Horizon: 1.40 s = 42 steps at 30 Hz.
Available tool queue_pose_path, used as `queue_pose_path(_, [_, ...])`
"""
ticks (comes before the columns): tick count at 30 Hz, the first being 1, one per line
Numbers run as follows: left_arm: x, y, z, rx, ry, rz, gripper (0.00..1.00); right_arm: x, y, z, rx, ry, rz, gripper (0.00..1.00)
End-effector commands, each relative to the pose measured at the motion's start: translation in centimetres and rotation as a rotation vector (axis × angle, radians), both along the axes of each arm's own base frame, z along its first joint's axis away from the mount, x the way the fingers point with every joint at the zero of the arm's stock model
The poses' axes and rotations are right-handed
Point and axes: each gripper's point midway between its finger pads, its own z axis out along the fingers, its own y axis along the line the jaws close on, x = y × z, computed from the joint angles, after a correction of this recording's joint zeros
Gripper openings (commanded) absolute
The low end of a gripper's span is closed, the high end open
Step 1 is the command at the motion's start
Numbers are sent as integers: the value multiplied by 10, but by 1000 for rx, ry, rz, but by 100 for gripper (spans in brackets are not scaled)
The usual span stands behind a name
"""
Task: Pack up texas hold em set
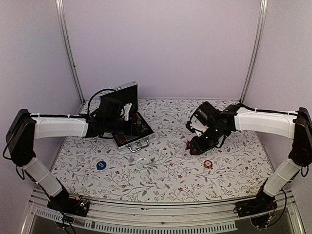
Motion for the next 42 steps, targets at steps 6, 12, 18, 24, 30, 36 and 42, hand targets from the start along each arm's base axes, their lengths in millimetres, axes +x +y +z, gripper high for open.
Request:
queue_pose_path(6, [-27, -62, -2, -293, 168, -186, 94, -9, 52, 25, 60, 20, 201, 22])
queue_pose_path(12, [-43, -86, -15, -371, 281, -265, 90, -10, 71, 28, 70, 29, 263, 21])
queue_pose_path(18, [-56, -103, -21, -451, 371, -322, 90, -7, 86, 30, 86, 24, 296, 21])
queue_pose_path(24, [-69, -119, -22, -521, 448, -367, 91, -6, 96, 28, 89, 30, 317, 20])
queue_pose_path(30, [-78, -130, -23, -573, 505, -406, 84, -6, 99, 27, 85, 30, 327, 20])
queue_pose_path(36, [-80, -137, -22, -586, 527, -429, 82, -5, 99, 25, 66, 27, 330, 19])
queue_pose_path(42, [-83, -142, -25, -611, 579, -446, 77, -4, 100, 24, 65, 28, 334, 19])
